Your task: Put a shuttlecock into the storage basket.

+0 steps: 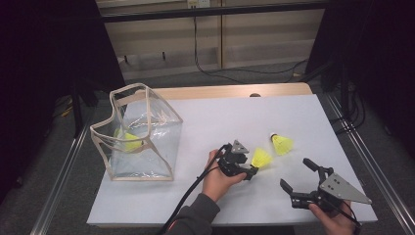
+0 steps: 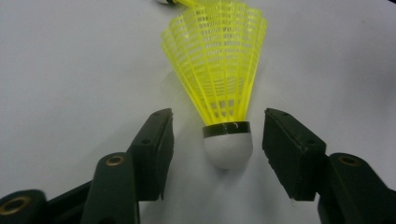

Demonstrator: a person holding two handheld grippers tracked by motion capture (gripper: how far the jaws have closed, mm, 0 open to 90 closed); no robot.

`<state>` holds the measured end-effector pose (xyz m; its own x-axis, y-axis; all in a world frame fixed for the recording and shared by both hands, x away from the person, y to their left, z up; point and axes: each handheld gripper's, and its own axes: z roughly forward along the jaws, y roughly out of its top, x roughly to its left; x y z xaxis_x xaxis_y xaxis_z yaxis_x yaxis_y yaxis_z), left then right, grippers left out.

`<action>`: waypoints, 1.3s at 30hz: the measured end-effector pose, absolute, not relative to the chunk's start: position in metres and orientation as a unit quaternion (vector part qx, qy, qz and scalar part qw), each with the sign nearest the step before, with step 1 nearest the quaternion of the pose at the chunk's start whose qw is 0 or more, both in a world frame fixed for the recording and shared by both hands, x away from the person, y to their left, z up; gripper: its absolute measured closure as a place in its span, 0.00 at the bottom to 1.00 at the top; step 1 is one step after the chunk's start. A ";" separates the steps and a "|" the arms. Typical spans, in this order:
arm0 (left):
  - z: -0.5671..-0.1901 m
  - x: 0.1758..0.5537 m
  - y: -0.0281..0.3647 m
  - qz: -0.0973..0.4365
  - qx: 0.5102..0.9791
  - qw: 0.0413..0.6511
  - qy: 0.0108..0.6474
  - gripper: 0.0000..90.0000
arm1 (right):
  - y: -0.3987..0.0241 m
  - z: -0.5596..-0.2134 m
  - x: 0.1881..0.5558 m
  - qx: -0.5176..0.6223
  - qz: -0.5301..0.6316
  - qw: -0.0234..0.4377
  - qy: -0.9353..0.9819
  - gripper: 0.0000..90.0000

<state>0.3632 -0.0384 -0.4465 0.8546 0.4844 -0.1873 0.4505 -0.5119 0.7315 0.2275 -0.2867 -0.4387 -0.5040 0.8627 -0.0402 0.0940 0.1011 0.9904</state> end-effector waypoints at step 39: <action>-0.455 0.363 -0.050 0.022 0.873 0.408 0.266 0.71 | -0.286 -0.439 0.229 0.364 0.563 0.340 0.659 0.02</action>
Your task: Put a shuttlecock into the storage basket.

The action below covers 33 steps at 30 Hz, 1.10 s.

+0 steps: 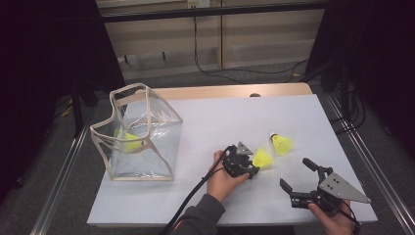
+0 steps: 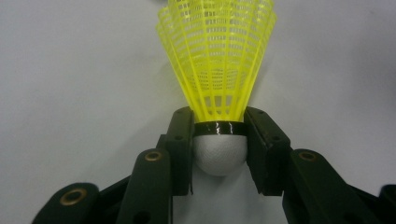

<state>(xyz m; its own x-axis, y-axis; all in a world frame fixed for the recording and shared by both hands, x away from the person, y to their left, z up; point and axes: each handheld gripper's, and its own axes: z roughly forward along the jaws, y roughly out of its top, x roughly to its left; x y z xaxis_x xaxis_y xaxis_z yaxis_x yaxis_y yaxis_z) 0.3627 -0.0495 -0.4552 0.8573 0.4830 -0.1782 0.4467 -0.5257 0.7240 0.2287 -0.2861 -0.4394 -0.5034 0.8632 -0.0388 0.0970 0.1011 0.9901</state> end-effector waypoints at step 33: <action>-0.452 0.362 -0.048 0.009 0.871 0.402 0.283 0.72 | -0.287 -0.439 0.229 0.364 0.563 0.339 0.660 0.02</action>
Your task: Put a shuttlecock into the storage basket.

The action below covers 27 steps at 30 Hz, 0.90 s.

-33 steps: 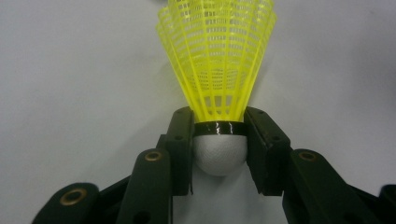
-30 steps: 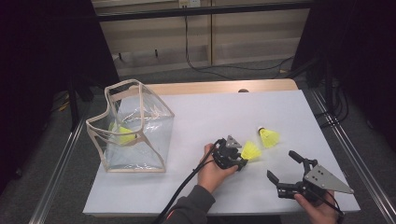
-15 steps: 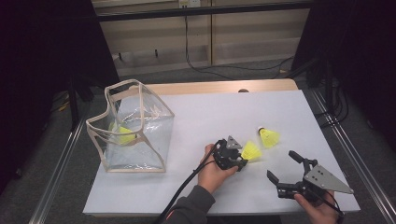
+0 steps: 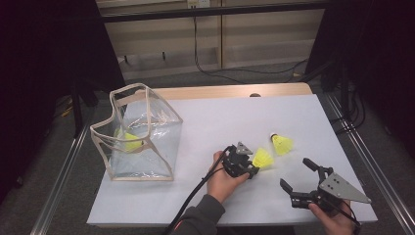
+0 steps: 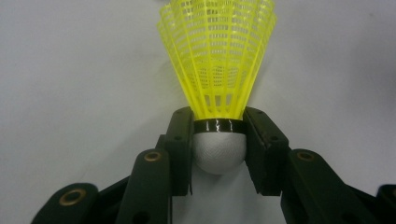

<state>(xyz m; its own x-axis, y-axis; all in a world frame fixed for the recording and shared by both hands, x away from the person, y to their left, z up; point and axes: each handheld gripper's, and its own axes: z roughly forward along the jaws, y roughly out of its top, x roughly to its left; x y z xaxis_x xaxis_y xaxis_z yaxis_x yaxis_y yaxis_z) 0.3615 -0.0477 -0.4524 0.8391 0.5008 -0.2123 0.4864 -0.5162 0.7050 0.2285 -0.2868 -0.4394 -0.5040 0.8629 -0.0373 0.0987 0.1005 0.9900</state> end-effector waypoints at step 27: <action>-0.432 0.367 -0.021 -0.023 0.862 0.402 0.308 0.72 | -0.287 -0.439 0.229 0.365 0.562 0.340 0.659 0.02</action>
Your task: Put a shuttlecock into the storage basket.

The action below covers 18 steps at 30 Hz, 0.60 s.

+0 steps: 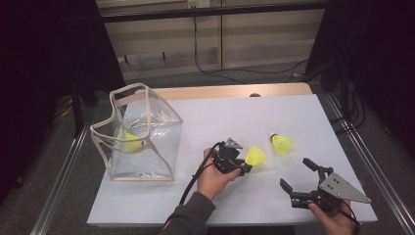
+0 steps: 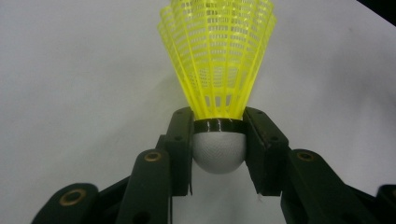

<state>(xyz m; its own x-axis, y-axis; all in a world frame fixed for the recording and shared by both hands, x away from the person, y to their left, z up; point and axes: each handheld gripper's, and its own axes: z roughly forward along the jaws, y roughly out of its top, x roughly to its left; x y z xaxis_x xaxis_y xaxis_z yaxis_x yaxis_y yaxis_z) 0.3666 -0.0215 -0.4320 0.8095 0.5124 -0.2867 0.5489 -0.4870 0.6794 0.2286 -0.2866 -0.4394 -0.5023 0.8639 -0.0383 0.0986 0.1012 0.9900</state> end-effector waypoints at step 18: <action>-0.415 0.366 -0.009 -0.037 0.867 0.394 0.303 0.72 | -0.287 -0.439 0.228 0.363 0.563 0.340 0.660 0.02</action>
